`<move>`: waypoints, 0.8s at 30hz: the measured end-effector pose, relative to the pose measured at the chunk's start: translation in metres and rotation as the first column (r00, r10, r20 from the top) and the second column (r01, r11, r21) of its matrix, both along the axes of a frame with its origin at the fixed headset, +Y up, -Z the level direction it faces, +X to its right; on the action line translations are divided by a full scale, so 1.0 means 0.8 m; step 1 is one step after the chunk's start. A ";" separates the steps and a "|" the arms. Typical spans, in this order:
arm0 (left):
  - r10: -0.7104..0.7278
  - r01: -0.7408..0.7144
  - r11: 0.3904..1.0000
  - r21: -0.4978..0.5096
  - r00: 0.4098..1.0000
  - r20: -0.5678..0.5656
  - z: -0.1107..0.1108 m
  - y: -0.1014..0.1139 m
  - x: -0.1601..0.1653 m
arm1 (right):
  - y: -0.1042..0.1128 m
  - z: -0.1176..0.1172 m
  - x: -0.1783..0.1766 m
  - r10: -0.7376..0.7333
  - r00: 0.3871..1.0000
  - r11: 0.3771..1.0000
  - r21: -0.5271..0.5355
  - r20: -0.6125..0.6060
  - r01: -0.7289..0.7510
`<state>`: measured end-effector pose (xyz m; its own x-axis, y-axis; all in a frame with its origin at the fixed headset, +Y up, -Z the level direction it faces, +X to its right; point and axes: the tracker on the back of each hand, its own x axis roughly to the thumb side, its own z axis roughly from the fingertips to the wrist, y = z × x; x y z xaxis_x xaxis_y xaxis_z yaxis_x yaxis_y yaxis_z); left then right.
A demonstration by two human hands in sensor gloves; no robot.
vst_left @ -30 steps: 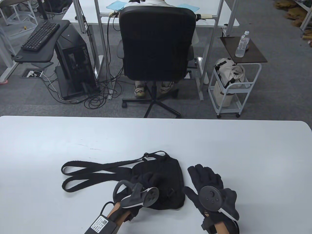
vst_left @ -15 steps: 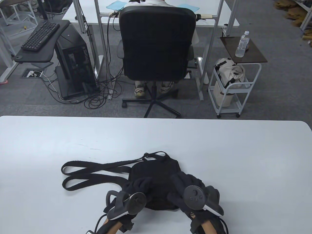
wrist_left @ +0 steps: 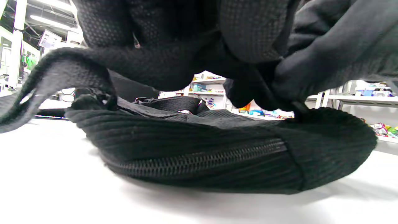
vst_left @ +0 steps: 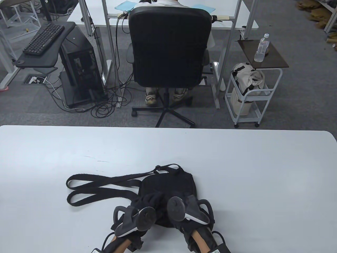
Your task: Pull shoulder strap to tighten
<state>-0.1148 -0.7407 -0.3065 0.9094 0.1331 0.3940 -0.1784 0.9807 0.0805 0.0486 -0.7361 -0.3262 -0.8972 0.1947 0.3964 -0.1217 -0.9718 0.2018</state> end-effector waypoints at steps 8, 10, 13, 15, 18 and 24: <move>0.017 -0.017 1.000 0.000 1.000 0.003 0.000 0.001 0.001 | 0.002 0.001 0.000 -0.102 0.994 0.991 0.087 0.035 0.098; 0.025 -0.025 1.000 -0.002 1.000 0.004 0.000 0.002 0.001 | 0.005 0.000 0.005 -0.168 0.985 0.985 0.056 0.032 0.166; 0.034 -0.034 0.999 -0.002 0.999 0.007 0.000 0.003 0.002 | 0.006 -0.004 0.015 -0.219 0.975 0.976 0.018 0.039 0.218; 0.036 -0.036 0.999 -0.002 0.999 0.010 0.000 0.002 0.002 | 0.005 -0.006 0.018 -0.245 0.969 0.969 0.004 0.039 0.245; 0.025 -0.025 1.000 0.004 1.000 0.007 -0.001 0.002 0.001 | 0.005 -0.007 0.020 -0.275 0.961 0.961 -0.020 0.022 0.275; 0.077 -0.077 0.997 -0.013 0.997 0.005 -0.002 0.005 -0.001 | 0.007 0.001 0.016 -0.282 0.959 0.955 0.104 0.023 0.279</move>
